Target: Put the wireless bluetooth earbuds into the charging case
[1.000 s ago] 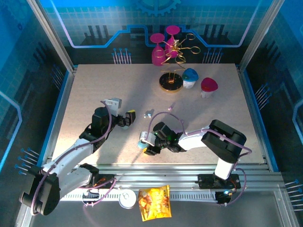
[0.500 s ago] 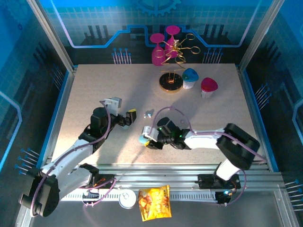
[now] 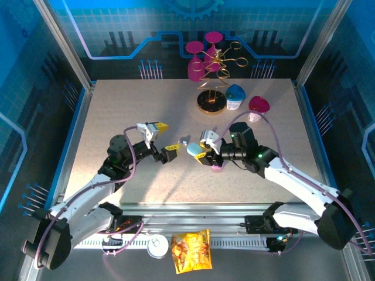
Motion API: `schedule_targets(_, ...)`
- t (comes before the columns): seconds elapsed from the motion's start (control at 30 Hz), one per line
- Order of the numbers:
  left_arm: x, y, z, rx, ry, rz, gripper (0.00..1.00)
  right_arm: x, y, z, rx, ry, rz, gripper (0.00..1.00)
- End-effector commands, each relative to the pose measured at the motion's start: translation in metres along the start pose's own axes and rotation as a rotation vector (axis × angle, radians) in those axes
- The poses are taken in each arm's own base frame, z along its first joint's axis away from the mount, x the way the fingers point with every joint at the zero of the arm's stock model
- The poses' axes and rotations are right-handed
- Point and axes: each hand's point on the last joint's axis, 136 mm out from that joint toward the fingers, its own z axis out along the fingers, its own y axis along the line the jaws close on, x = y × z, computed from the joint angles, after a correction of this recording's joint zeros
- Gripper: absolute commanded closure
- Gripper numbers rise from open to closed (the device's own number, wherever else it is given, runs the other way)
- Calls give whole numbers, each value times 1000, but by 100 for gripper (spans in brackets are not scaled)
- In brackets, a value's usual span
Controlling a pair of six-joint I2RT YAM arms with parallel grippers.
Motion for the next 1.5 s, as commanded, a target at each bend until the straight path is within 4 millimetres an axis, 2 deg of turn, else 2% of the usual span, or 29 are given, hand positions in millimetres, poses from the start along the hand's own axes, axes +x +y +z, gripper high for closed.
schedule_targets(0.0,-9,-40,3,236,-28,70,1,-9,28,-18,-144,5,17,77)
schedule_targets(0.07,-6,-53,4,317,-9,76,1,-23,33,-25,-170,-14,-1,77)
schedule_targets(0.2,-2,-75,1,449,34,70,1,-33,40,-31,-207,-30,-5,79)
schedule_targets(0.37,1,-87,4,505,73,41,1,-40,47,-31,-226,-29,-30,79)
schedule_targets(0.5,1,-95,5,536,83,38,9,-46,47,-29,-218,-40,-51,79)
schedule_targets(0.73,-1,-100,6,559,83,37,24,-54,49,-23,-221,-72,-67,79)
schedule_targets(1.03,-2,-101,9,562,94,13,35,-53,50,-17,-213,-70,-90,79)
schedule_targets(1.27,-2,-105,8,577,90,29,40,-56,51,-16,-219,-84,-82,79)
schedule_targets(1.47,-4,-106,8,578,86,39,36,-63,55,-17,-240,-119,-78,79)
